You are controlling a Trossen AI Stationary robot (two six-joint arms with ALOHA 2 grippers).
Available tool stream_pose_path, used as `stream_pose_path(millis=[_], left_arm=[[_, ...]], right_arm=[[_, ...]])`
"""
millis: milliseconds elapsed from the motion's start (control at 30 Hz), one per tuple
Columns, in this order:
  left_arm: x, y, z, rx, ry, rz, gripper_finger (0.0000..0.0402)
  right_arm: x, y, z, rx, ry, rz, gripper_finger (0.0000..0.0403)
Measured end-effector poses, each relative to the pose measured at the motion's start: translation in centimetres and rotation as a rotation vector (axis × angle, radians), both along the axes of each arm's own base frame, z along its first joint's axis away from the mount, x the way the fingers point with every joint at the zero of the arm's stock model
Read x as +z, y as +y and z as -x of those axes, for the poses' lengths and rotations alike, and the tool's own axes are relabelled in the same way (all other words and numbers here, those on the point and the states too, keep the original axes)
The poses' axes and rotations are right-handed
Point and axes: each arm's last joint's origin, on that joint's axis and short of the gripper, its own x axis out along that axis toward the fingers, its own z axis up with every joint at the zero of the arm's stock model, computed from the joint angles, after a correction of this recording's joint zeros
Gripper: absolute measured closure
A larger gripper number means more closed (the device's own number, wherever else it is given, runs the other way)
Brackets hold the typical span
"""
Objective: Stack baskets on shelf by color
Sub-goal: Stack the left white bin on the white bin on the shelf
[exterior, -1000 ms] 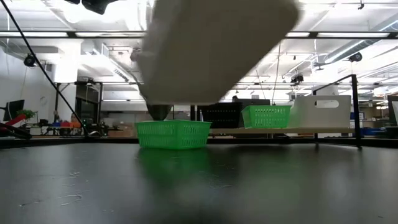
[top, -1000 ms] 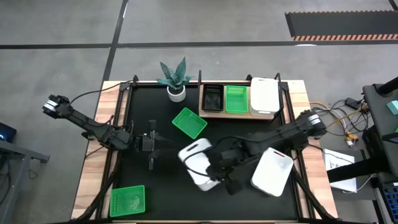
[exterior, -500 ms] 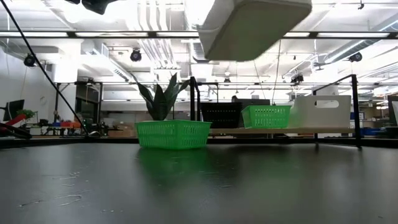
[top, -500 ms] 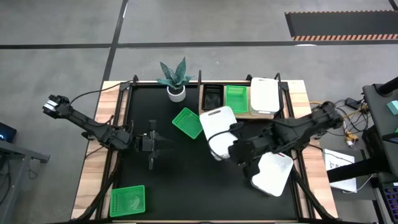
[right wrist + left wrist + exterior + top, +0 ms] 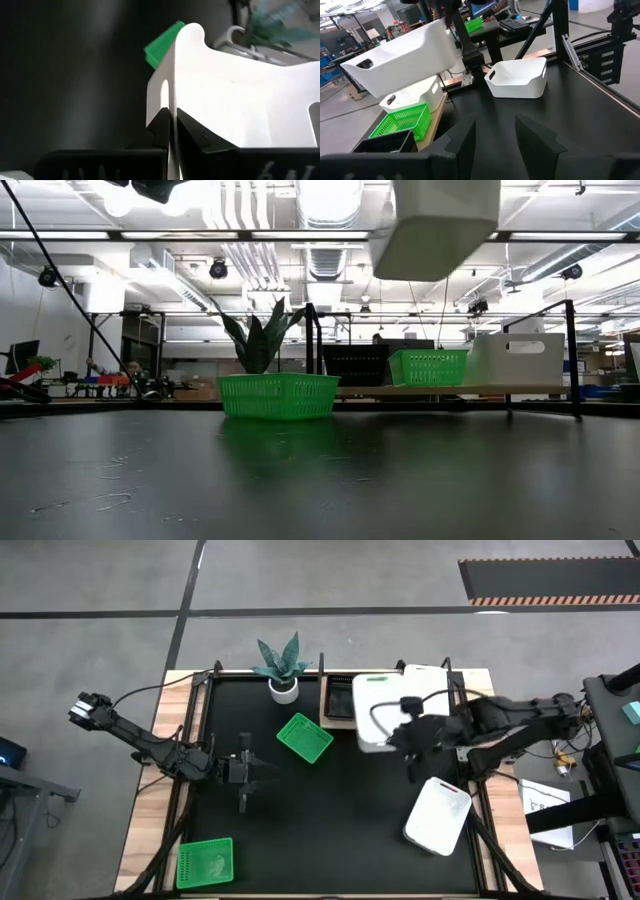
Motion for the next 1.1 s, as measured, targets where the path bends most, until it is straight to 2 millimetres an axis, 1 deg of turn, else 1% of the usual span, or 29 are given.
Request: stream_pose_path(millis=[133,300,433,533,767,933,1100], left_arm=[[0.0,0.0,0.0,0.000,0.000,0.000,0.0279],[0.0,0.0,0.0,-0.001,0.000,0.000,0.0279],[0.0,0.0,0.0,-0.006,0.000,0.000,0.0279],[0.0,0.0,0.0,-0.006,0.000,0.000,0.0279],[0.0,0.0,0.0,-0.005,0.001,0.000,0.0279],[0.0,0.0,0.0,-0.004,0.001,-0.001,0.0279],[-0.1,0.0,0.0,-0.003,0.004,-0.002,0.0279]], right_arm=[[-0.4,-1.9,2.5,-0.096,-0.050,-0.036,0.0394],[-1.6,-3.9,5.7,-0.225,-0.079,-0.075,0.0394],[-2.4,-4.8,7.9,-0.273,-0.098,-0.074,0.0394],[-3.0,-5.3,9.0,-0.287,-0.106,-0.061,0.0394],[-4.7,-5.8,10.3,-0.262,-0.061,0.008,0.0394],[-6.3,-6.2,10.2,-0.270,0.020,0.062,0.0394],[-7.2,-6.9,10.2,-0.292,0.061,0.084,0.0394]])
